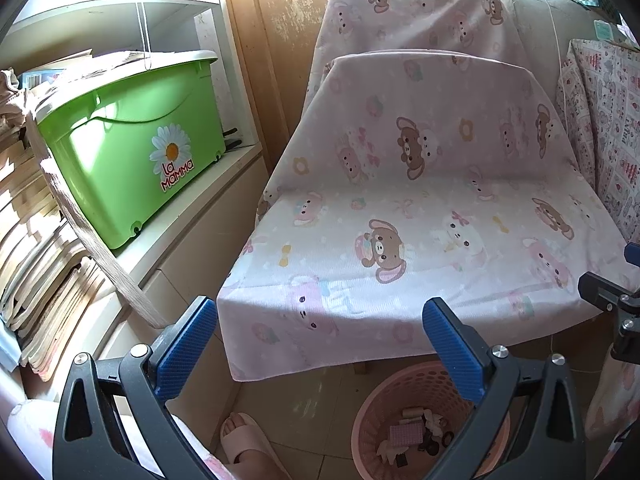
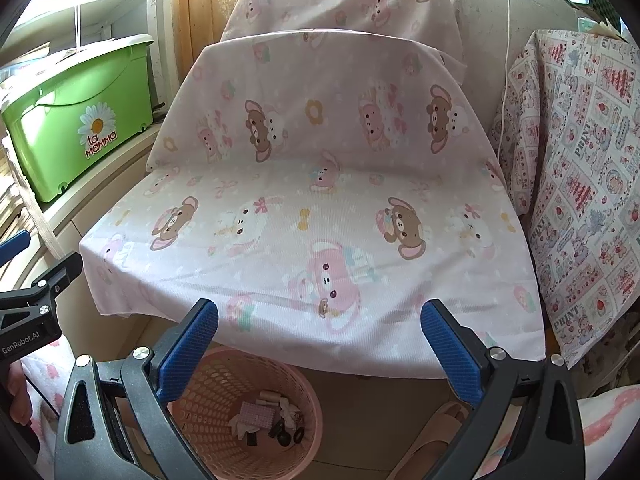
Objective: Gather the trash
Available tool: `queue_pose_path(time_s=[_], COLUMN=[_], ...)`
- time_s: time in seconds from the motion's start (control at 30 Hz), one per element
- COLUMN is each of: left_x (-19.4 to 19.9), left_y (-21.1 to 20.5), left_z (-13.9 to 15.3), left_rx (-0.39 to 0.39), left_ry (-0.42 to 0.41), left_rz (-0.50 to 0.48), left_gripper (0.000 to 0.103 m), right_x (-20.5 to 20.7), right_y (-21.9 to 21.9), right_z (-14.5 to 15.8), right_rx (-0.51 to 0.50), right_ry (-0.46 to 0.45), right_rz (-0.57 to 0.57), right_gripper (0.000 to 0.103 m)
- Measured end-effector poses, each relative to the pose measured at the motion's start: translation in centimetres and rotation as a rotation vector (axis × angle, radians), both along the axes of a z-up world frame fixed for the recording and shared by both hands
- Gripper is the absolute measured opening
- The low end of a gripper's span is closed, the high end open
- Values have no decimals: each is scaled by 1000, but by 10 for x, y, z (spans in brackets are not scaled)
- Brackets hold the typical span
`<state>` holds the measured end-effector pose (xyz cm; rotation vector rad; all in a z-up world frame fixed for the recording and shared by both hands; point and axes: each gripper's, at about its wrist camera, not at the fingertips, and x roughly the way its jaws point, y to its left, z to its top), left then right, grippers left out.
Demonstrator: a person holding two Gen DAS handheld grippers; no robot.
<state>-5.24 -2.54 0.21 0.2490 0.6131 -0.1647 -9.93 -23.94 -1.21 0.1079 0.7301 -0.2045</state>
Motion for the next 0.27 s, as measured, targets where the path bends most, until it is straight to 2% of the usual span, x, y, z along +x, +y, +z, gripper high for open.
queue_pose_path(time_s=[0.27], left_x=[2], left_y=[-1], left_z=[-2], left_rx=[-1], left_ry=[5], left_rz=[0], left_gripper=[102], right_x=[2], right_y=[-3], right_z=[1], right_rx=[12], right_ry=[-1], right_rz=[-8], right_gripper=[102])
